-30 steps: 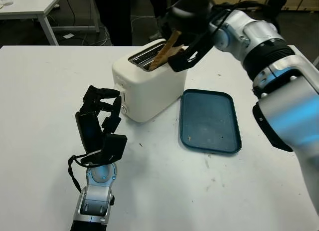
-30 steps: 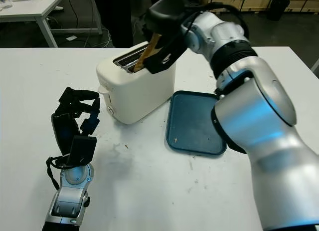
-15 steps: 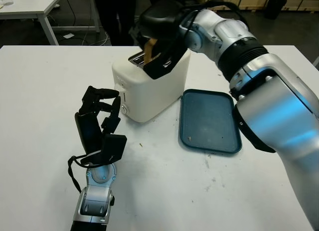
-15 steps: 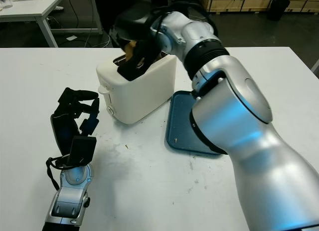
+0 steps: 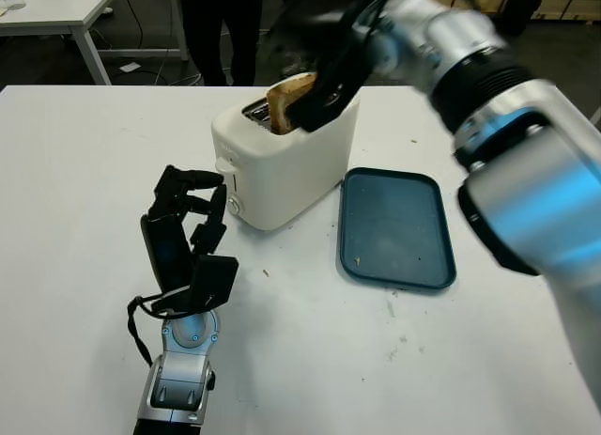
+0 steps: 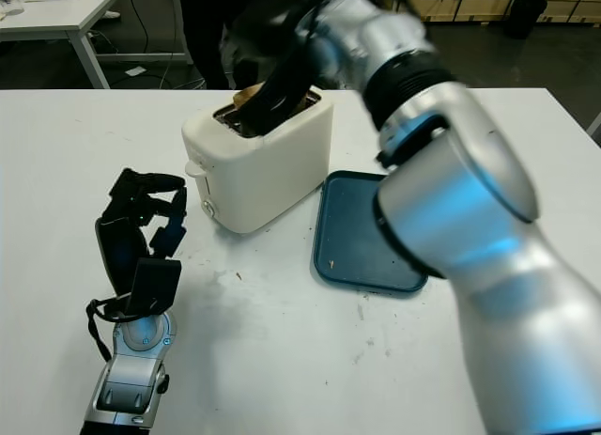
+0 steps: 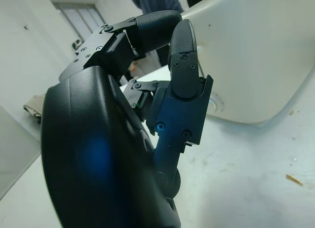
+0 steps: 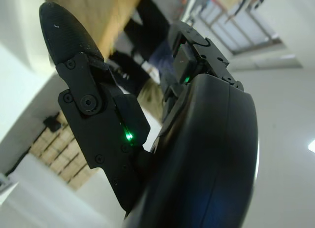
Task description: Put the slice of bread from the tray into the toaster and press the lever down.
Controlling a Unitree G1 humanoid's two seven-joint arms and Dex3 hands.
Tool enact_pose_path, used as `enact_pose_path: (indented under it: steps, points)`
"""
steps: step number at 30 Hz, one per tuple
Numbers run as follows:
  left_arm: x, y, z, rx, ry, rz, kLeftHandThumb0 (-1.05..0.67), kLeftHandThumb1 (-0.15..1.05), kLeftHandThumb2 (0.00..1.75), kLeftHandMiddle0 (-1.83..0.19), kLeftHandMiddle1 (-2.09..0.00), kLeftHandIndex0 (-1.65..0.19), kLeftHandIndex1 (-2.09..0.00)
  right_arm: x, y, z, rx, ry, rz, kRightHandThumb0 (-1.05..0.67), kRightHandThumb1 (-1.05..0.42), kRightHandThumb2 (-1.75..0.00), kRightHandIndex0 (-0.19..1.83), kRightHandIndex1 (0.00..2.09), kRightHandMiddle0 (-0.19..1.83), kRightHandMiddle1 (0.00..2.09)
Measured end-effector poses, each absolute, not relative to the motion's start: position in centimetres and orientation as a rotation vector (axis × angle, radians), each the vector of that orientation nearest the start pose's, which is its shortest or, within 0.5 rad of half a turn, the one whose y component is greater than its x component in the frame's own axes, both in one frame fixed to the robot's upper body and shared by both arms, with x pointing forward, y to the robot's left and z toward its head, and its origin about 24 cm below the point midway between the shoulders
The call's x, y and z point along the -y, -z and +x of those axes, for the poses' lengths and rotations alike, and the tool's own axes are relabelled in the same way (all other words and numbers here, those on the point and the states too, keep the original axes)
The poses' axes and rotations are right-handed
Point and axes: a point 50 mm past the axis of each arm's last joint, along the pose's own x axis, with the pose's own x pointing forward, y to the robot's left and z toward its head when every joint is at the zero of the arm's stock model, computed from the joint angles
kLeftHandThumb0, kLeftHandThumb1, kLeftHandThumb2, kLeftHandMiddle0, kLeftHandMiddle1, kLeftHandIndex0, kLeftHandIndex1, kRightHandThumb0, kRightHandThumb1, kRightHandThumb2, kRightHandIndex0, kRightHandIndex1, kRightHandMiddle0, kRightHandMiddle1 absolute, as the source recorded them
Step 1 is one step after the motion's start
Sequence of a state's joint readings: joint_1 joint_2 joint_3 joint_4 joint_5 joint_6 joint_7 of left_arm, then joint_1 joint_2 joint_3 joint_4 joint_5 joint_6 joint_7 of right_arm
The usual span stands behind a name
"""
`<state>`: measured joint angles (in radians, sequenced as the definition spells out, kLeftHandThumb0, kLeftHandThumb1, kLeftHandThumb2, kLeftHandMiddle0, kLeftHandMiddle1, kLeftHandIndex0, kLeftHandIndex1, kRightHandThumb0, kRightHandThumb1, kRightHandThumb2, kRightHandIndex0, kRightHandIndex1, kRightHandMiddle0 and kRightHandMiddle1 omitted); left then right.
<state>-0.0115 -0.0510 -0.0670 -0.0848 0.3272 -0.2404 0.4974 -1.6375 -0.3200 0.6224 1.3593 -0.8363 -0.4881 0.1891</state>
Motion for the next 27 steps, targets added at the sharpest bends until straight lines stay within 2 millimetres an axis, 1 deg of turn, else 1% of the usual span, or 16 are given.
enact_pose_path:
  steps: [1, 3, 5, 6, 8, 9, 11, 12, 14, 17, 18, 19, 20, 22, 24, 27]
  points:
    - [-14.0, -9.1, 24.5, 0.404, -0.405, 0.174, -0.41, 0.92, 0.3, -0.65, -1.6, -0.59, -1.3, 7.3, -30.3, 41.4, 0.484, -0.479, -1.74, -0.82, -0.66, 0.0, 0.0, 0.36, 0.28, 0.03]
    - [-14.0, -9.1, 24.5, 0.404, -0.404, 0.173, -0.4, 0.92, 0.3, -0.64, -1.61, -0.59, -1.31, 8.2, -31.7, 41.1, 0.561, -0.451, -1.574, -0.72, -0.72, -0.01, 0.07, 0.54, 0.38, 0.06]
    - [-14.0, -9.1, 24.5, 0.403, -0.399, 0.172, -0.4, 0.92, 0.3, -0.64, -1.61, -0.59, -1.31, 9.3, -32.8, 40.6, 0.687, -0.396, -1.387, -0.63, -0.81, -0.03, 0.26, 0.72, 0.5, 0.1]
    - [-14.0, -9.0, 24.5, 0.402, -0.394, 0.172, -0.4, 0.92, 0.3, -0.64, -1.61, -0.59, -1.32, 10.1, -32.9, 40.2, 0.771, -0.35, -1.29, -0.59, -0.88, -0.05, 0.44, 0.89, 0.62, 0.15]
    - [-14.0, -9.0, 24.6, 0.4, -0.388, 0.173, -0.4, 0.92, 0.29, -0.63, -1.6, -0.59, -1.32, 11.7, -31.7, 39.8, 0.883, -0.27, -1.137, -0.54, -0.91, -0.1, 0.54, 1.11, 0.77, 0.24]
    - [-14.0, -9.0, 24.6, 0.4, -0.387, 0.173, -0.41, 0.92, 0.29, -0.63, -1.59, -0.59, -1.33, 12.5, -30.4, 39.7, 0.901, -0.245, -1.089, -0.47, -0.91, -0.09, 0.56, 1.21, 0.83, 0.29]
    - [-14.0, -9.0, 24.6, 0.399, -0.387, 0.174, -0.41, 0.92, 0.29, -0.63, -1.59, -0.59, -1.33, 14.1, -26.7, 39.6, 0.876, -0.225, -1.005, -0.39, -0.92, -0.05, 0.55, 1.24, 0.87, 0.32]
    - [-14.0, -9.0, 24.6, 0.397, -0.384, 0.174, -0.42, 0.92, 0.29, -0.64, -1.59, -0.59, -1.34, 14.8, -24.4, 39.4, 0.838, -0.234, -0.984, -0.42, -0.92, -0.05, 0.54, 1.24, 0.86, 0.32]
    - [-13.9, -8.9, 24.6, 0.391, -0.372, 0.175, -0.42, 0.92, 0.3, -0.64, -1.6, -0.59, -1.34, 15.8, -19.2, 38.6, 0.737, -0.276, -0.975, -0.54, -0.92, -0.11, 0.42, 1.29, 0.82, 0.2]
    - [-13.8, -8.9, 24.9, 0.389, -0.349, 0.18, -0.41, 0.92, 0.3, -0.64, -1.63, -0.58, -1.35, 16.7, -11.5, 35.6, 0.592, -0.383, -0.994, -0.66, -0.92, -0.17, 0.33, 1.23, 0.81, 0.11]
    - [-13.8, -8.9, 25.0, 0.392, -0.341, 0.185, -0.41, 0.92, 0.3, -0.64, -1.63, -0.58, -1.35, 16.8, -9.5, 34.3, 0.562, -0.409, -0.984, -0.67, -0.92, -0.18, 0.29, 1.28, 0.81, 0.09]
    - [-13.9, -9.1, 25.2, 0.399, -0.332, 0.194, -0.42, 0.92, 0.3, -0.63, -1.62, -0.58, -1.34, 16.9, -7.9, 33.0, 0.542, -0.423, -0.964, -0.64, -0.92, -0.17, 0.28, 1.42, 0.84, 0.08]
    - [-14.0, -9.2, 25.3, 0.406, -0.324, 0.209, -0.42, 0.92, 0.29, -0.63, -1.61, -0.58, -1.33, 17.0, -6.5, 31.6, 0.525, -0.427, -0.931, -0.62, -0.92, -0.15, 0.28, 1.47, 0.86, 0.09]
    - [-14.4, -9.4, 25.5, 0.416, -0.308, 0.24, -0.44, 0.92, 0.28, -0.65, -1.57, -0.59, -1.3, 17.1, -5.0, 29.4, 0.522, -0.368, -0.829, -0.48, -0.92, -0.18, 0.4, 1.54, 0.93, 0.13]
    - [-14.7, -9.6, 25.7, 0.422, -0.29, 0.281, -0.44, 0.92, 0.26, -0.66, -1.55, -0.61, -1.25, 17.0, -4.6, 27.5, 0.557, -0.253, -0.723, -0.37, -0.92, -0.22, 0.42, 1.64, 0.95, 0.15]
    - [-15.2, -10.0, 26.0, 0.435, -0.263, 0.34, -0.43, 0.92, 0.23, -0.67, -1.55, -0.64, -1.18, 16.7, -4.8, 25.8, 0.634, -0.14, -0.654, -0.32, -0.92, -0.27, 0.46, 1.61, 0.94, 0.23]
